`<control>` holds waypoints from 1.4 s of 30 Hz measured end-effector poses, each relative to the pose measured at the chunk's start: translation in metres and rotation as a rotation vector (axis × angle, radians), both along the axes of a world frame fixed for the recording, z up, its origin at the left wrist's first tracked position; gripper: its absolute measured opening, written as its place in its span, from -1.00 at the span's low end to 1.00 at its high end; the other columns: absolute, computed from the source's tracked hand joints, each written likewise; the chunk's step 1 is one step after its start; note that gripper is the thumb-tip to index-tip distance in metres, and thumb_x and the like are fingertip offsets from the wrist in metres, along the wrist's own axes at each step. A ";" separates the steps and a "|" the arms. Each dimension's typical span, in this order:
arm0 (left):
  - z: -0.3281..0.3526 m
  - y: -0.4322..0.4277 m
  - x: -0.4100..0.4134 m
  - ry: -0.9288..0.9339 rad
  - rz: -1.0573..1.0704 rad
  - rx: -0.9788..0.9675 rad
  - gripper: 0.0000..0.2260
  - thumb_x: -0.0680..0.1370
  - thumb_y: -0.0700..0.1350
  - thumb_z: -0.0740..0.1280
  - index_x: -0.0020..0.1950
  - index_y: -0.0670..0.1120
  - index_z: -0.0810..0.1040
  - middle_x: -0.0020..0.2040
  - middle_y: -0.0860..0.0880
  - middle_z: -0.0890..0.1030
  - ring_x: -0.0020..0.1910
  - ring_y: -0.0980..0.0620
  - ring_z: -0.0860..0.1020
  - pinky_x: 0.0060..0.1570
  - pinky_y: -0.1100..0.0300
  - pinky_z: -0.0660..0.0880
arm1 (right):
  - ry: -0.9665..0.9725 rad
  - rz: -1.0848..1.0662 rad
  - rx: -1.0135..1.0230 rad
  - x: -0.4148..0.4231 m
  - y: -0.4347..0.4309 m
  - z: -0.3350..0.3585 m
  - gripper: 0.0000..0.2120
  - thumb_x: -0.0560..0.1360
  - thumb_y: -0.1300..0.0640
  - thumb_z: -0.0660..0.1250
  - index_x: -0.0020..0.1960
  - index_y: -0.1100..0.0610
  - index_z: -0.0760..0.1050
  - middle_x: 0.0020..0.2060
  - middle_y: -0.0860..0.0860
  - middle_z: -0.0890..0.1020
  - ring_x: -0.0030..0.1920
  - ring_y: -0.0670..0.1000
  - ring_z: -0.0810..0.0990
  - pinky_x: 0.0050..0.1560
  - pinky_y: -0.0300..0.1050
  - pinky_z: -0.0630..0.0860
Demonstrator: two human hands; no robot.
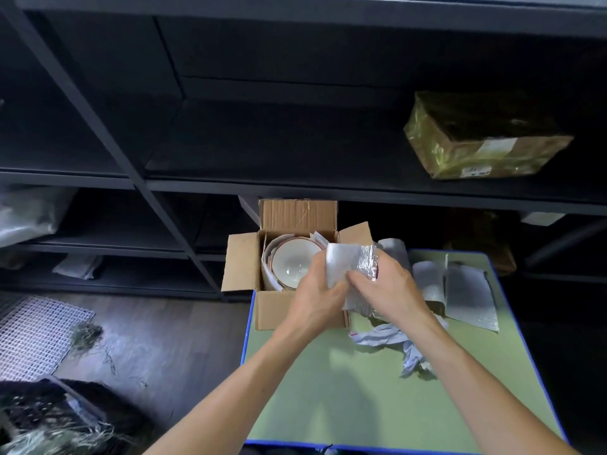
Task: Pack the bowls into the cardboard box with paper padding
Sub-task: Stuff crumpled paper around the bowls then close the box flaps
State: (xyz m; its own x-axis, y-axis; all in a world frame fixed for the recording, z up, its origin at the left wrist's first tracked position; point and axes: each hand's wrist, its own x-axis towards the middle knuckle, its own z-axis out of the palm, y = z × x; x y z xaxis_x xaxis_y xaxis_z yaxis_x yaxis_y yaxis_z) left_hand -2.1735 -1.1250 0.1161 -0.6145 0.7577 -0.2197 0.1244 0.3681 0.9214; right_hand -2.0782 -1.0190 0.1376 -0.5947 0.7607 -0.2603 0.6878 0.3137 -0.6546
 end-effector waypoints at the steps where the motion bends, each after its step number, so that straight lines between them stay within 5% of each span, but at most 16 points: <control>1: 0.003 0.000 0.002 -0.008 -0.050 0.005 -0.72 0.54 -0.11 0.24 0.24 0.07 0.36 0.01 0.12 0.57 -0.01 0.09 0.57 -0.01 0.09 0.55 | 0.002 -0.016 0.005 -0.002 -0.001 0.001 -0.70 0.44 -0.09 0.32 0.14 -0.04 0.48 -0.03 -0.04 0.66 0.04 0.10 0.59 0.07 -0.01 0.54; 6: 0.009 -0.001 0.007 0.036 -0.202 0.046 -0.54 0.45 -0.34 0.12 0.28 0.06 0.27 -0.10 0.08 0.55 -0.18 0.12 0.57 -0.20 0.22 0.51 | 0.038 0.009 0.013 -0.008 -0.009 0.003 -0.85 0.47 -0.06 0.28 -0.04 0.01 0.47 -0.22 -0.06 0.64 -0.14 0.05 0.59 -0.07 0.02 0.56; 10: 0.004 0.001 0.001 0.026 -0.226 0.015 -0.27 0.46 -0.22 0.20 0.56 0.09 -0.05 0.16 -0.04 0.49 0.04 0.07 0.57 0.09 0.03 0.58 | 0.154 0.086 -0.076 -0.008 -0.015 0.006 -0.89 0.56 0.05 0.24 -0.10 0.06 0.46 -0.27 -0.04 0.60 -0.23 -0.08 0.56 -0.13 -0.19 0.50; 13: -0.004 0.005 -0.008 -0.056 -0.193 -0.019 -0.15 0.35 -0.06 0.29 0.54 -0.03 -0.09 0.20 -0.18 0.46 0.02 -0.03 0.58 0.07 -0.22 0.57 | 0.283 0.059 -0.246 -0.006 -0.017 0.010 -0.83 0.62 0.01 0.25 -0.07 0.06 0.53 -0.32 -0.12 0.57 -0.34 -0.23 0.49 -0.32 -0.44 0.39; 16: 0.002 0.005 -0.009 -0.048 -0.203 -0.030 -0.13 0.42 -0.05 0.31 0.58 -0.03 -0.17 0.28 -0.09 0.47 0.22 0.03 0.52 0.23 -0.06 0.52 | 0.243 0.061 -0.127 -0.008 -0.013 0.002 -0.87 0.56 -0.04 0.33 -0.06 0.02 0.50 -0.27 -0.11 0.61 -0.23 -0.15 0.57 -0.20 -0.28 0.49; 19: 0.009 -0.001 -0.003 -0.094 -0.208 0.042 -0.34 0.55 -0.12 0.30 0.57 0.11 0.07 0.27 0.16 0.52 0.25 0.23 0.49 0.22 0.28 0.44 | 0.204 0.004 -0.062 -0.008 -0.003 -0.004 -0.81 0.52 0.00 0.30 -0.06 0.14 0.48 -0.23 0.03 0.64 -0.17 0.09 0.60 -0.09 0.07 0.56; 21: 0.011 -0.003 -0.004 -0.166 -0.109 0.085 -0.68 0.61 -0.15 0.27 0.32 0.13 0.40 -0.06 0.22 0.60 -0.10 0.28 0.56 -0.07 0.41 0.46 | 0.209 -0.016 -0.061 -0.006 0.002 -0.004 -0.75 0.51 -0.02 0.30 -0.10 0.18 0.47 -0.30 0.06 0.59 -0.27 0.08 0.54 -0.19 0.03 0.51; 24: 0.003 0.002 -0.010 -0.156 0.033 0.058 -0.83 0.56 -0.03 0.35 0.15 0.08 0.51 -0.09 0.07 0.65 -0.15 0.07 0.63 -0.08 0.13 0.59 | 0.185 -0.031 -0.012 -0.005 0.006 -0.006 -0.69 0.53 0.00 0.32 -0.21 0.22 0.40 -0.41 0.09 0.46 -0.36 0.06 0.40 -0.31 -0.02 0.35; 26: 0.000 0.007 -0.011 -0.141 0.027 0.020 -0.78 0.50 0.01 0.38 0.13 0.05 0.52 -0.10 0.05 0.69 -0.11 0.04 0.67 -0.01 -0.01 0.62 | 0.158 -0.043 0.042 -0.005 0.006 -0.007 -0.69 0.54 -0.01 0.32 -0.23 0.20 0.43 -0.40 0.08 0.52 -0.32 0.09 0.48 -0.27 0.01 0.42; 29: 0.002 0.015 -0.012 -0.120 -0.021 0.005 -0.80 0.52 0.03 0.33 0.13 0.07 0.51 -0.23 0.16 0.63 -0.22 0.12 0.60 -0.08 0.06 0.57 | 0.123 -0.022 0.177 -0.006 0.008 -0.009 -0.72 0.55 -0.04 0.32 -0.21 0.14 0.51 -0.32 0.01 0.58 -0.24 0.07 0.53 -0.20 -0.01 0.45; 34: 0.000 0.024 -0.011 -0.097 -0.095 -0.042 -0.57 0.50 -0.01 0.37 0.35 0.10 0.35 0.08 0.12 0.61 0.05 0.17 0.60 0.12 0.08 0.57 | 0.138 -0.084 0.163 -0.009 0.017 -0.004 -0.75 0.46 -0.07 0.44 -0.22 0.01 0.42 -0.34 -0.10 0.56 -0.27 -0.10 0.51 -0.27 -0.18 0.35; 40: 0.003 0.035 -0.011 0.053 -0.055 -0.059 -0.64 0.62 -0.08 0.21 0.40 0.04 0.23 -0.08 0.13 0.56 -0.16 0.17 0.56 -0.23 0.20 0.46 | 0.101 -0.073 0.096 -0.017 0.019 -0.002 -0.77 0.49 -0.07 0.39 -0.22 0.01 0.42 -0.29 -0.09 0.59 -0.20 -0.03 0.56 -0.19 -0.11 0.44; 42: 0.006 0.041 -0.007 0.086 -0.099 -0.091 -0.51 0.61 -0.14 0.18 0.49 0.00 0.06 0.06 -0.04 0.60 -0.10 -0.01 0.59 -0.14 0.08 0.53 | 0.093 -0.067 0.120 -0.021 0.018 -0.004 -0.80 0.51 -0.03 0.35 -0.21 0.00 0.40 -0.25 -0.08 0.60 -0.17 0.02 0.56 -0.17 -0.09 0.42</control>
State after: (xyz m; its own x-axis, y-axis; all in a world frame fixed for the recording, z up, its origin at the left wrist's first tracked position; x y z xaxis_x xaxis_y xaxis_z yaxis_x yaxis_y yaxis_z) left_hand -2.1807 -1.0838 0.1221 -0.5572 0.7950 -0.2397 0.2413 0.4313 0.8693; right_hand -2.0996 -1.0010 0.1341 -0.5586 0.8219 -0.1117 0.6483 0.3486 -0.6768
